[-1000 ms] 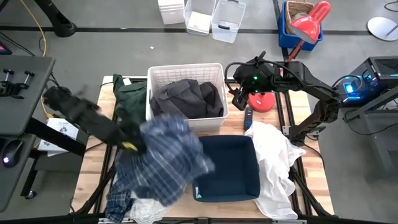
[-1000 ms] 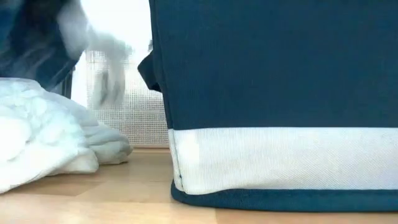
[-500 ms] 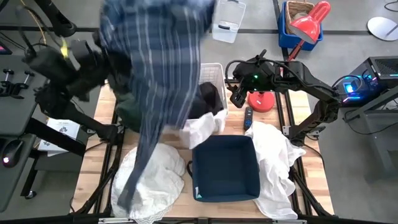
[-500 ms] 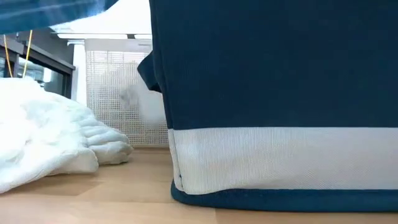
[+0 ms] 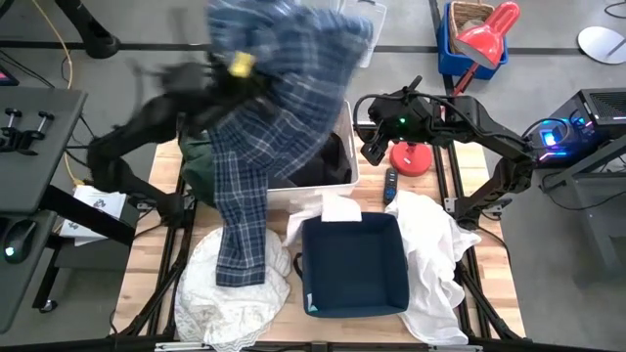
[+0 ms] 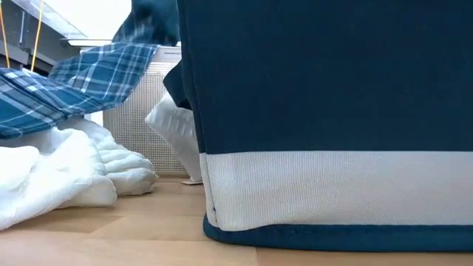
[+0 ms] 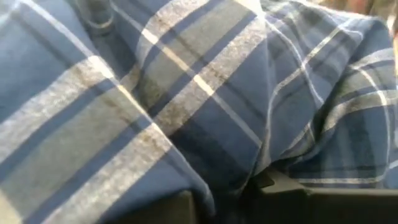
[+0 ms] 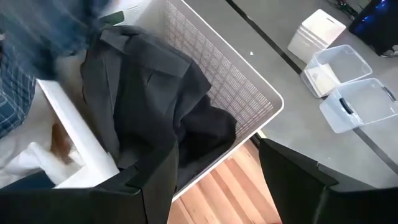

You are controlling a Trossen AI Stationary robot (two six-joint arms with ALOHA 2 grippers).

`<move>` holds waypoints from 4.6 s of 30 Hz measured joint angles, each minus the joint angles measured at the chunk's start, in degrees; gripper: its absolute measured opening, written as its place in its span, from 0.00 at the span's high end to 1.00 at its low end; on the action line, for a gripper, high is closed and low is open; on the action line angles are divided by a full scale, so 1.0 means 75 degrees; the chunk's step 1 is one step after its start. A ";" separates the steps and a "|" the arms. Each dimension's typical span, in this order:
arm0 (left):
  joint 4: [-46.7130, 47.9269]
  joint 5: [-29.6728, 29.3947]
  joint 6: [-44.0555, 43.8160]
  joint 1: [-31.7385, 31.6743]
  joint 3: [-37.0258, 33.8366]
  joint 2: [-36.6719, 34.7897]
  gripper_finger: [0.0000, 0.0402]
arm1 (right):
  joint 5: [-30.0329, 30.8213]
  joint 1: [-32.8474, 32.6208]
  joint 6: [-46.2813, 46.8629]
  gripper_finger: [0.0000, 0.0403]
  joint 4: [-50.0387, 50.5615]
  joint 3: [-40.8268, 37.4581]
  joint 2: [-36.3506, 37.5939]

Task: Sort clothes
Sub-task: Put the blue polo into the white laundry bin

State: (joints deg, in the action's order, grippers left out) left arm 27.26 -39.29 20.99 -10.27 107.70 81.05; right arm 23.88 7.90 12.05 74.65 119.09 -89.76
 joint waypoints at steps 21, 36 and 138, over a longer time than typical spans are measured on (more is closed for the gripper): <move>0.5447 0.2329 -0.2943 -0.0528 0.0222 0.3030 0.44 | 0.0367 -0.0003 -0.0009 0.45 0.0006 0.0000 0.0000; 0.7886 0.3100 -0.7645 0.1578 0.0400 0.0516 0.41 | 0.0405 0.0000 -0.0067 0.45 0.0017 0.0000 0.0000; 0.6355 0.2210 -0.8538 0.0786 -0.2293 -0.1056 1.00 | 0.0337 0.0306 0.0165 0.45 0.0070 -0.0003 0.0000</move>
State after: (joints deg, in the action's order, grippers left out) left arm 74.93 -22.71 -43.04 -4.37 90.50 73.13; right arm 26.41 10.19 13.29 75.18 119.07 -89.76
